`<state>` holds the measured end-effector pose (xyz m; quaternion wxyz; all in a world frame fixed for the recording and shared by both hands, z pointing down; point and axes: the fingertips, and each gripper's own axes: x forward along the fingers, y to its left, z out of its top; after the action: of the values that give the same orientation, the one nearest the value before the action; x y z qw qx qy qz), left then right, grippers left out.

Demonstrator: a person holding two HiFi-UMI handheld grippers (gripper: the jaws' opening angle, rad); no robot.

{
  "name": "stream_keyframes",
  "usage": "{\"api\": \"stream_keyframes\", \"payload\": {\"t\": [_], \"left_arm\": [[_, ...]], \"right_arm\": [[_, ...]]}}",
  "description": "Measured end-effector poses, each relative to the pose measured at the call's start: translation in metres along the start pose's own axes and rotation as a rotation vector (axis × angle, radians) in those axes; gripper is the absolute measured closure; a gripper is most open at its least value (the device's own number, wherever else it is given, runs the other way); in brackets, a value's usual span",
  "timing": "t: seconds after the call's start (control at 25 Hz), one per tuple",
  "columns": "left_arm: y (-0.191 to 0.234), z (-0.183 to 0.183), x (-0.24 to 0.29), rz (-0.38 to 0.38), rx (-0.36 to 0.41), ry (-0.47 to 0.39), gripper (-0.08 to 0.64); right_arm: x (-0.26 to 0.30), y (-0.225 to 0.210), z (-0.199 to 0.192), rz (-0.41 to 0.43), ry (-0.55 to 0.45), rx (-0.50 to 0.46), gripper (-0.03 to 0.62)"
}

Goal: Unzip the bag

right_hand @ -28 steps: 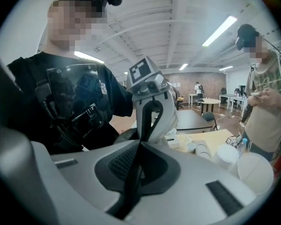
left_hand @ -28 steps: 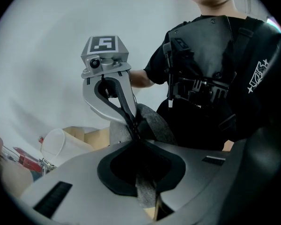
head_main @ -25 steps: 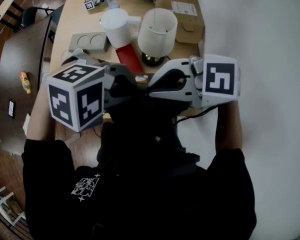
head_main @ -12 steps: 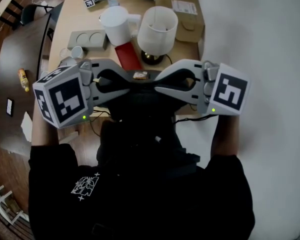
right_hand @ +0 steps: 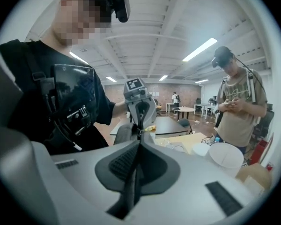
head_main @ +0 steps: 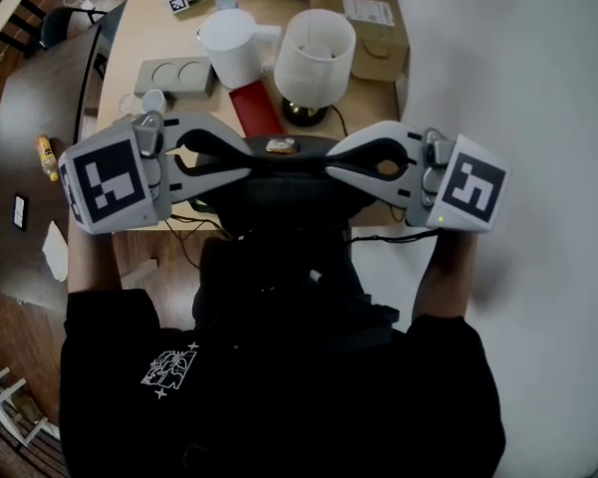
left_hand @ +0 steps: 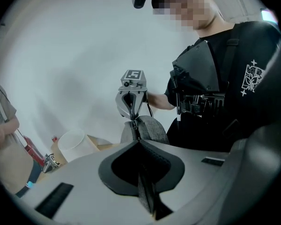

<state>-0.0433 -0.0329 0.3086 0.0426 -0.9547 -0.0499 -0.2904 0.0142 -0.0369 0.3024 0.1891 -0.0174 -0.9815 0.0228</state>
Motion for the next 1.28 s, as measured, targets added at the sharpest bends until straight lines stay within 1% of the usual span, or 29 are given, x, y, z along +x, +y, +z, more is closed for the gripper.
{"api": "stream_keyframes", "payload": {"t": [0.24,0.6,0.76,0.96,1.0,1.12,1.28], "left_arm": [[0.001,-0.005,-0.009,0.018,-0.044,-0.051,0.552],[0.0,-0.02,-0.031,0.086,-0.146,-0.111,0.554],[0.0,-0.034,-0.037,0.122,-0.2,-0.15,0.554],[-0.001,-0.05,-0.045,0.149,-0.26,-0.187,0.554],[-0.002,-0.053,-0.047,0.155,-0.265,-0.184,0.554],[-0.01,-0.068,-0.052,0.157,-0.282,-0.134,0.554],[-0.011,-0.076,-0.058,0.184,-0.301,-0.129,0.554]], "right_arm": [[-0.011,-0.003,-0.007,-0.031,-0.001,0.022,0.578],[-0.034,-0.006,-0.019,-0.082,0.004,0.062,0.578],[-0.04,-0.007,-0.029,-0.108,0.013,0.076,0.578],[-0.048,-0.009,-0.04,-0.126,0.019,0.096,0.578],[-0.05,-0.009,-0.042,-0.134,0.024,0.101,0.578],[-0.057,-0.009,-0.049,-0.16,0.042,0.112,0.578],[-0.066,-0.01,-0.062,-0.2,0.064,0.143,0.578]]}}
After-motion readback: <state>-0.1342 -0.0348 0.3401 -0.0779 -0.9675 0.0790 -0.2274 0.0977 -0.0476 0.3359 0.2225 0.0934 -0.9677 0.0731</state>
